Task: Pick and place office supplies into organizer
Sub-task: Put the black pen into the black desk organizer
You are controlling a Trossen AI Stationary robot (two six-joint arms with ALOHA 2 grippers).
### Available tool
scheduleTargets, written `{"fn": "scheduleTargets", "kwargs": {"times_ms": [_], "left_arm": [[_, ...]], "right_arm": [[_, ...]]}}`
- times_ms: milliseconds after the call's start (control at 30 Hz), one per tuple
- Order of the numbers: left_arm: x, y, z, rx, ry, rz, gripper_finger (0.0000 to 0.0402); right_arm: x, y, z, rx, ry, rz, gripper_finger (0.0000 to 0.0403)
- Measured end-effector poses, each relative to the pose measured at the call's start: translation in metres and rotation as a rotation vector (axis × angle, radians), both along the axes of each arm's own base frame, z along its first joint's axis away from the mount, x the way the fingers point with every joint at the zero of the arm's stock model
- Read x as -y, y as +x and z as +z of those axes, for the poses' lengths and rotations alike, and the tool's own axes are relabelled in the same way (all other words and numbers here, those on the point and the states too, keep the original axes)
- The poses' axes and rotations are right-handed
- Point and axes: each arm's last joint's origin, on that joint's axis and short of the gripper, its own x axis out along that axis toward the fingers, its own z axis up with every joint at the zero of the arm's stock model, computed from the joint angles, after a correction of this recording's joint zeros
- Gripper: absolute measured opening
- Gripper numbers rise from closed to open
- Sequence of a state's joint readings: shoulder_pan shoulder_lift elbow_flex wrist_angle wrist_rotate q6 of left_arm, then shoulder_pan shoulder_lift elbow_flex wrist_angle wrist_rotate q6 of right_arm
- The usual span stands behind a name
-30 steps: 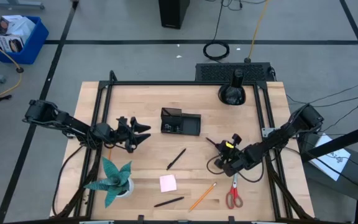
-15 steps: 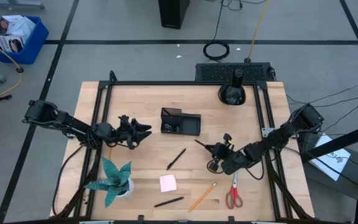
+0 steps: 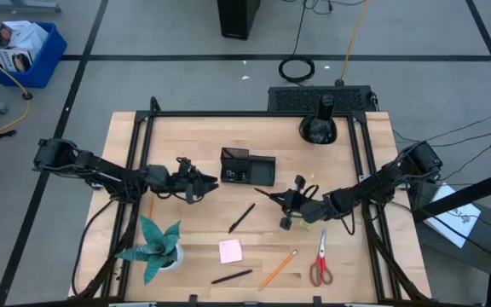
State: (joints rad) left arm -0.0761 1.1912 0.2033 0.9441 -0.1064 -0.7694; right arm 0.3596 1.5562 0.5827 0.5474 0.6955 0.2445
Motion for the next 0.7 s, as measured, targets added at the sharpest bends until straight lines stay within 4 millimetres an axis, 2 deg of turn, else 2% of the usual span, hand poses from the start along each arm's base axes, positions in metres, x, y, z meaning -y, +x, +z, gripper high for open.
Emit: {"fn": "scheduleTargets", "kwargs": {"times_ms": [233, 500, 700], "left_arm": [[-0.005, 0.015, 0.008, -0.104, -0.010, 0.047, 0.0223], [-0.005, 0.022, 0.021, -0.072, -0.022, 0.022, 0.0223], [-0.007, 0.035, 0.022, -0.092, -0.018, 0.006, 0.0223]], "right_arm": [[0.006, 0.006, 0.006, 0.049, 0.011, 0.049, 0.0024], [0.007, 0.009, 0.012, 0.089, -0.023, 0.064, 0.0029], [0.011, 0.012, 0.015, 0.114, -0.041, 0.080, 0.0026]]}}
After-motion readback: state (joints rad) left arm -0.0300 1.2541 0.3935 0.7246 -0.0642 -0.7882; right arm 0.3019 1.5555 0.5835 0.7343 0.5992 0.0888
